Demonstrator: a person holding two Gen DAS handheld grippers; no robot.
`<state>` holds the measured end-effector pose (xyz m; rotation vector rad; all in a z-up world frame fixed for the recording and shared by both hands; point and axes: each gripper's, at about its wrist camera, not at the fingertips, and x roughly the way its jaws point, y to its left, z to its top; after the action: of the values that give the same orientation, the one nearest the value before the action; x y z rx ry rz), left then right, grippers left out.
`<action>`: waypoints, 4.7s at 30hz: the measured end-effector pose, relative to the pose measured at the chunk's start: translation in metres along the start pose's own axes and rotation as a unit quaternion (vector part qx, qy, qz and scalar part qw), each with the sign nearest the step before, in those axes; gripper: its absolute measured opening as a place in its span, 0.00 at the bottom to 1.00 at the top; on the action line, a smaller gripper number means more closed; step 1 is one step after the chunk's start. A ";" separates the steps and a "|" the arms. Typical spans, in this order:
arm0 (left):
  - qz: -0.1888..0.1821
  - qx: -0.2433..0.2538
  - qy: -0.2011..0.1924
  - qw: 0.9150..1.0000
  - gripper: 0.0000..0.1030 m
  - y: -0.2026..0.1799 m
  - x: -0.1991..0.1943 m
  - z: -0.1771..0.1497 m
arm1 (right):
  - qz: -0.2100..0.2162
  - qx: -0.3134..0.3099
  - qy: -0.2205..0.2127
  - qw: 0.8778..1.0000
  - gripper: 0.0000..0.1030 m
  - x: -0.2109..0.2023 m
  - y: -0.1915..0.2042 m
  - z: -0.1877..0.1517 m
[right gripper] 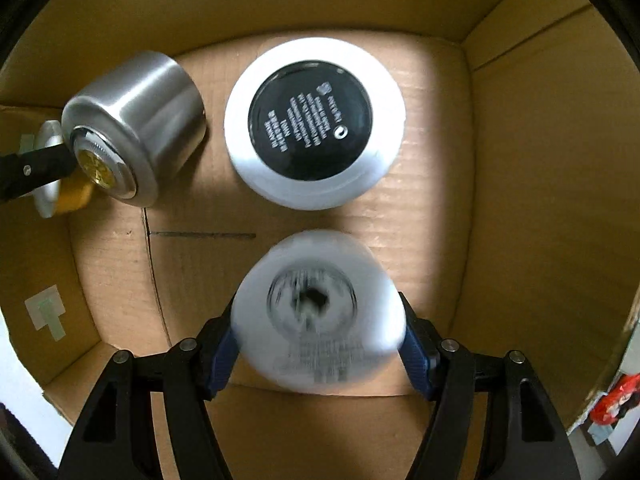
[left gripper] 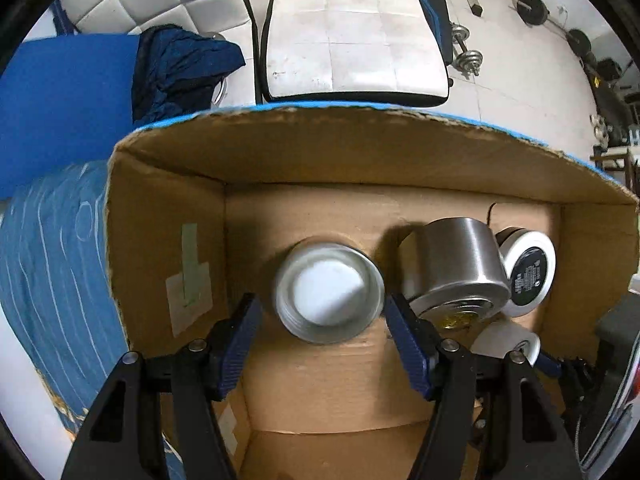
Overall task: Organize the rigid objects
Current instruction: 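Carry the lid and cream jar into the box and open both tools, then grasp the small white cup with the left tool while the right tool grasps the white earbud case, then carry the white cup and earbud case over the box with both tools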
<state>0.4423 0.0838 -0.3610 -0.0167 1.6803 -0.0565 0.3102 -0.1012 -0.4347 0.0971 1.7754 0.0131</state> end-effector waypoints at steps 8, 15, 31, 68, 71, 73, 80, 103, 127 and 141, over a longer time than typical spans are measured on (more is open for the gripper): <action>0.024 0.012 -0.043 0.999 0.88 0.001 -0.030 -0.020 | 0.018 -0.022 -0.022 0.999 0.99 -0.027 0.004 -0.006; 0.023 0.018 -0.117 0.993 0.93 0.000 -0.071 -0.061 | 0.000 -0.034 -0.060 0.998 1.00 -0.048 0.019 -0.040; -0.002 -0.013 -0.248 0.969 0.93 0.007 -0.158 -0.197 | 0.017 -0.036 -0.174 0.984 1.00 -0.128 0.031 -0.140; 0.069 0.010 -0.027 0.997 0.29 0.005 0.071 -0.208 | 0.079 0.111 -0.106 0.985 0.62 0.052 0.013 -0.194; 0.065 0.006 -0.039 0.997 0.28 0.003 0.069 -0.213 | 0.067 0.100 -0.100 0.988 0.47 0.055 0.016 -0.197; 0.056 0.001 -0.040 0.998 0.28 0.003 0.067 -0.218 | 0.070 0.090 -0.092 0.989 0.47 0.058 0.015 -0.202; 0.028 0.001 -0.031 0.999 0.28 -0.002 0.067 -0.269 | 0.078 0.060 -0.046 0.994 0.47 0.073 -0.002 -0.239; 0.015 0.013 -0.053 0.998 0.28 -0.041 0.049 -0.329 | 0.024 -0.003 -0.033 0.999 0.49 0.077 0.043 -0.292; -0.043 0.031 -0.211 0.976 0.28 -0.040 -0.138 -0.286 | 0.118 -0.025 -0.199 0.973 0.49 -0.158 -0.001 -0.266; -0.020 0.002 -0.117 0.993 0.28 -0.006 -0.059 -0.141 | 0.105 -0.014 -0.163 0.981 0.49 -0.116 0.040 -0.134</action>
<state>0.3090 0.0848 -0.2864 -0.0527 1.4449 -0.0851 0.2046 -0.0635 -0.2915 0.2526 1.4299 0.1662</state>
